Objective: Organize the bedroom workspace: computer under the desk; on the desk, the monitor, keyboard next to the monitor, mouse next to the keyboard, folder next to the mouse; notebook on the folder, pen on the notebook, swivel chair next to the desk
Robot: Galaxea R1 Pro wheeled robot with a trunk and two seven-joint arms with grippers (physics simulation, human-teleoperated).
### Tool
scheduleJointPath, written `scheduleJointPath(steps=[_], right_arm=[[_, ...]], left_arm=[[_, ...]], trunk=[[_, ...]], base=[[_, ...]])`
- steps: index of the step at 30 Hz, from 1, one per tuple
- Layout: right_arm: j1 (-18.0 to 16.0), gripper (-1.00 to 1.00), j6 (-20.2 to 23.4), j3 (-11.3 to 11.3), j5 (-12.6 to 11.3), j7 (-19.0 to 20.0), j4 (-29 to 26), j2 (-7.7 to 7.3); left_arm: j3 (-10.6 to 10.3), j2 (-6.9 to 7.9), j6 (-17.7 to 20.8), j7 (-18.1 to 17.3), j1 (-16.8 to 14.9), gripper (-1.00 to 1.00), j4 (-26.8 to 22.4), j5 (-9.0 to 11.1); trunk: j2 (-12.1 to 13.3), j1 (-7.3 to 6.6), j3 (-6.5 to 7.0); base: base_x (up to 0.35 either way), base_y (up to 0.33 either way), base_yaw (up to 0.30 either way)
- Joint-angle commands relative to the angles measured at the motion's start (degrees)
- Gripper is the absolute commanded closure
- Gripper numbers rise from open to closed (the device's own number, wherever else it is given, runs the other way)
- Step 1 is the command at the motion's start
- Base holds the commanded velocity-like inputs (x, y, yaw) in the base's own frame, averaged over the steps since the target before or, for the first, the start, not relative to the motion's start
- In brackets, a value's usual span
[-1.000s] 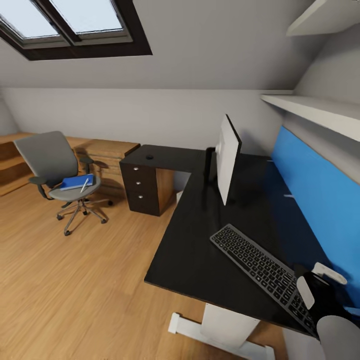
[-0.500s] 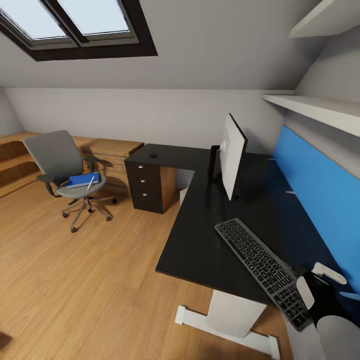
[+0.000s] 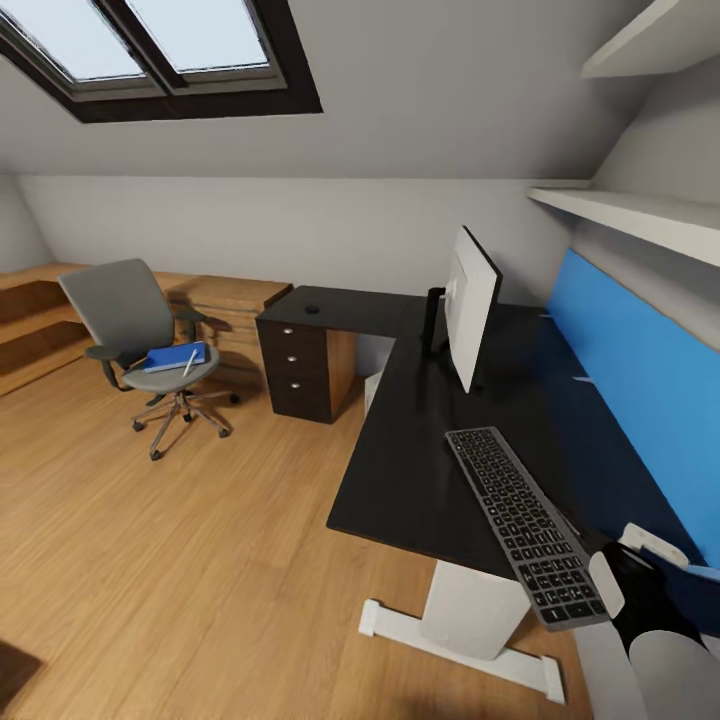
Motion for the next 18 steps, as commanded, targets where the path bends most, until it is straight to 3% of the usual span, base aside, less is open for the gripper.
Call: scheduleJointPath(steps=[1,3,7,18], right_arm=[[0.0,-1.00,0.6,0.2,-0.7,-0.1,2.5,0.28],[0.0,-1.00,0.6,0.8,-0.6,-0.1,2.4,0.59],[0.0,-1.00,0.6,4.2,-0.5,-0.2,2.3,0.94],[0.0,-1.00,0.6,5.2,-0.5,-0.2,2.3,1.00]], left_arm=[[-0.5,0.07,-0.3,0.3,0.0,-1.00,-0.1,0.6],[-0.5,0.07,-0.3,0.3,0.0,-1.00,-0.1,0.6],[-0.5,0.07,-0.3,0.3,0.0,-1.00,-0.1,0.5],[-0.5,0.07,-0.3,0.3,0.0,-1.00,-0.1,0.4]], trunk=[[0.0,0.00,-0.06],[0.0,0.00,-0.06],[0.0,0.00,-0.06],[0.0,0.00,-0.06]], base=[[-0.013,0.008,0.000],[-0.007,0.004,0.000],[-0.002,0.001,0.000],[-0.050,0.046,0.000]])
